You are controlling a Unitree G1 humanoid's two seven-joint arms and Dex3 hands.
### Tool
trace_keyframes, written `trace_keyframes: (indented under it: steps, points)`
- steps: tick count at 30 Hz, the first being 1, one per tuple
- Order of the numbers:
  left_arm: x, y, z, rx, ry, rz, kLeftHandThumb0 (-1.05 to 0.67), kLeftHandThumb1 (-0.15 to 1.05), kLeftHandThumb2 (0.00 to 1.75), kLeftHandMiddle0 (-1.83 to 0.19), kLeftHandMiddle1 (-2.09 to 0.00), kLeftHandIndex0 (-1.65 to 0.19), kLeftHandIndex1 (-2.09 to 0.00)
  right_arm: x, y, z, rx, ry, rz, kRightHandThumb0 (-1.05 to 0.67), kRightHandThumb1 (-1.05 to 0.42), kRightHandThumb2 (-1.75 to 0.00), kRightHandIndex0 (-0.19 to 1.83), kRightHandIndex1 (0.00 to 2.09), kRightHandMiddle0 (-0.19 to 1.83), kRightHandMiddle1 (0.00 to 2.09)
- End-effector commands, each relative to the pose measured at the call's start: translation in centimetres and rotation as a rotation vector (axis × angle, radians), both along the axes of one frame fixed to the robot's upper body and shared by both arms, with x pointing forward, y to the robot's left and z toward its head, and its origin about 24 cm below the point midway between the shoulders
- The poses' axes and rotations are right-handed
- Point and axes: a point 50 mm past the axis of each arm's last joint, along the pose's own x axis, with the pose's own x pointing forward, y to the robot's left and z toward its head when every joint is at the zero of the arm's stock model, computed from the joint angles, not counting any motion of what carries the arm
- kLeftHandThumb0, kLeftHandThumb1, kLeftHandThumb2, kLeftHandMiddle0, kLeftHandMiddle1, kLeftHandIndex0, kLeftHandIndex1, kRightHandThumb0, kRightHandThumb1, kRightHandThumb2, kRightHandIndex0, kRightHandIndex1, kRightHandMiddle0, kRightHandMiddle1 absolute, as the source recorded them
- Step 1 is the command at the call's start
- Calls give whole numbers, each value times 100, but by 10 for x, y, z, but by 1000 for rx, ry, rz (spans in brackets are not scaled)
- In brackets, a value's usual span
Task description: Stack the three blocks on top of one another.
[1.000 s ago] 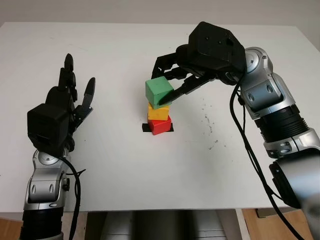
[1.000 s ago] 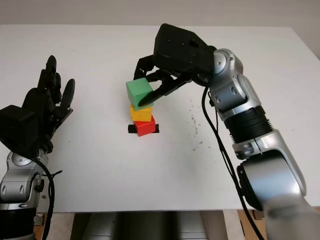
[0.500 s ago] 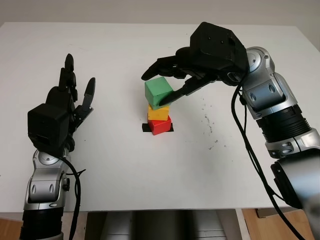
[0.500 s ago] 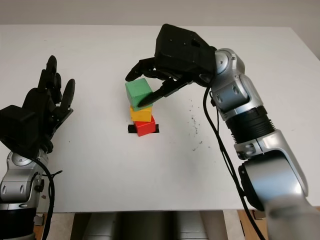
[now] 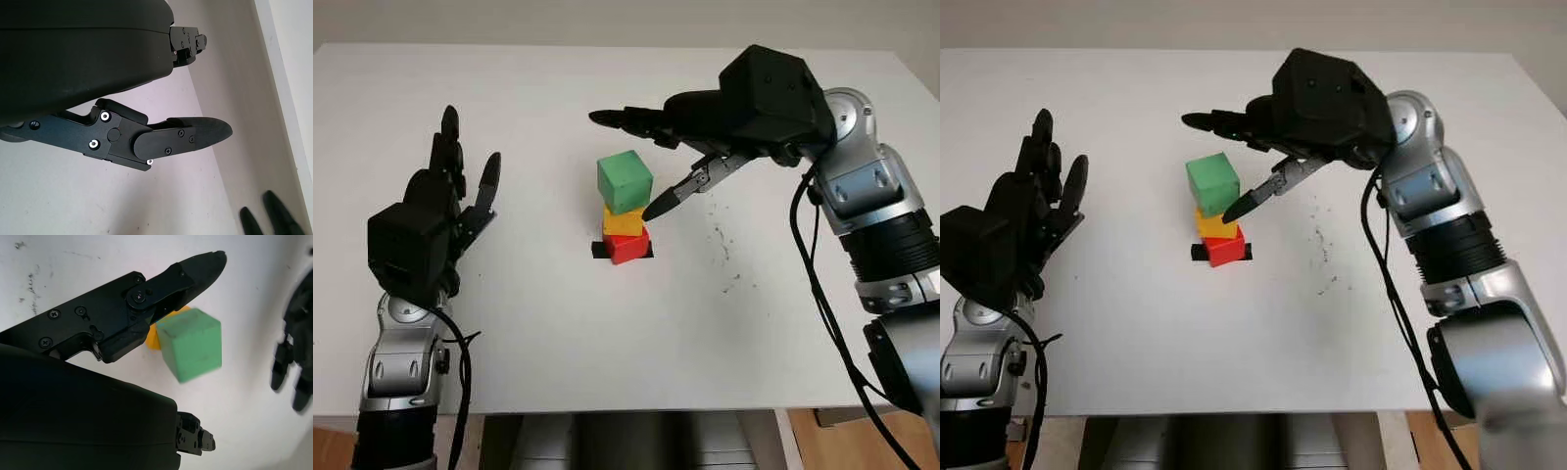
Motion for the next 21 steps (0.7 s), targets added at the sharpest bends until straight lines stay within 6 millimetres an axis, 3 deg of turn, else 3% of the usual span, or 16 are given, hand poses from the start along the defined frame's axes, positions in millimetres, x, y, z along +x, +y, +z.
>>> trace_keyframes:
  steps: [1,3,5,12,21]
  points:
    - [-1,0,2,-6,-18,-5,-59,105,52,13,-5,10,-5,-4,-11,4,153,-65,-65,-96,-101,-9,-19,0,-19,0]
    - [-1,1,2,-12,-20,-2,-61,105,51,13,-6,10,-6,-6,-20,1,355,-86,-143,-85,-104,-43,-19,0,-19,0]
    - [0,2,1,-23,-24,-4,-62,105,51,13,-5,10,-6,-7,-25,-6,504,-54,-192,-79,-104,-58,-19,0,-19,0]
    - [0,1,0,-55,-30,-6,-63,105,50,12,-6,9,-6,-6,-26,-45,739,69,-285,-81,-105,-74,-19,0,-19,0]
    - [-2,3,-5,-102,-33,-6,-64,105,50,16,-5,13,-4,-5,-23,-93,862,163,-455,-82,-105,-80,-19,0,-19,0]
